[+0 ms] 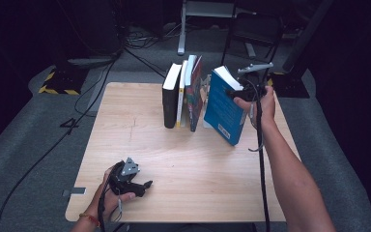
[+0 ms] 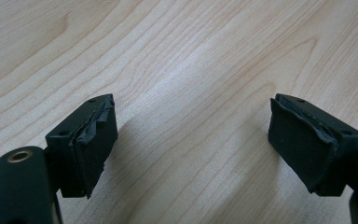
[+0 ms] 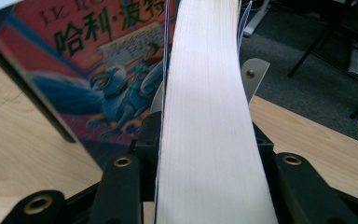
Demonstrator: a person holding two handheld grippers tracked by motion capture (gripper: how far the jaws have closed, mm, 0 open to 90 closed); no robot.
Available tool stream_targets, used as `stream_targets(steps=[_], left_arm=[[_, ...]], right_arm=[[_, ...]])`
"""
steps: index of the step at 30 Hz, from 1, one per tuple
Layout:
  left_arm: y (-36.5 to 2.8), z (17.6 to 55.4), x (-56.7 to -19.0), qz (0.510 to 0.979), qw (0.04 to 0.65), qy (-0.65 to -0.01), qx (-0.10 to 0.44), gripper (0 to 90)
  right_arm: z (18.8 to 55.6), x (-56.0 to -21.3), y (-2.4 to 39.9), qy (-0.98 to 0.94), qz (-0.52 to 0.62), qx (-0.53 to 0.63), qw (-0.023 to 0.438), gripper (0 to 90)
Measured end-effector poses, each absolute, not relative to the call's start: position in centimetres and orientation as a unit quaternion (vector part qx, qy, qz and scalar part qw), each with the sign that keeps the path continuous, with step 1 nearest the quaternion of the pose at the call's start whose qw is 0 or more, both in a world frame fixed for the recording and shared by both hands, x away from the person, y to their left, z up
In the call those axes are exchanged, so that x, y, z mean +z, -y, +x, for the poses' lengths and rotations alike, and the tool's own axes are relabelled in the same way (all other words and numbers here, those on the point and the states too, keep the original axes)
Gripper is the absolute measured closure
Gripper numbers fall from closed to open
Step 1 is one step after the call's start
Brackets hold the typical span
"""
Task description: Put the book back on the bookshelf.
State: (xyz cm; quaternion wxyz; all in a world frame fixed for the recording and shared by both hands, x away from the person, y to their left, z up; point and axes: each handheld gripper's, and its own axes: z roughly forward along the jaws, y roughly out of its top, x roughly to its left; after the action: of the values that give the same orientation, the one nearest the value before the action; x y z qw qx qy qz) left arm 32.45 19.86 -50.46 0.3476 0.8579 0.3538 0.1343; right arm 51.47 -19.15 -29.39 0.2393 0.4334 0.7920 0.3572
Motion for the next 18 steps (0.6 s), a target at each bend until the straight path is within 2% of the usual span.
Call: stream_targets(steps=[7, 18], left_arm=[[-19.9, 32.5, -50.4, 0.861, 0.348, -0.347, 0.134, 15.7], [-19.8, 32.4, -50.5, 0.865, 0.350, -0.337, 0.127, 15.7]], right_arm=[[53.0, -28.3, 18.4, -0.787, 0.448, 0.351, 0.240, 60.3], [55.7, -27.8, 16.4, -0.760, 0.480, 0.343, 0.272, 60.1]])
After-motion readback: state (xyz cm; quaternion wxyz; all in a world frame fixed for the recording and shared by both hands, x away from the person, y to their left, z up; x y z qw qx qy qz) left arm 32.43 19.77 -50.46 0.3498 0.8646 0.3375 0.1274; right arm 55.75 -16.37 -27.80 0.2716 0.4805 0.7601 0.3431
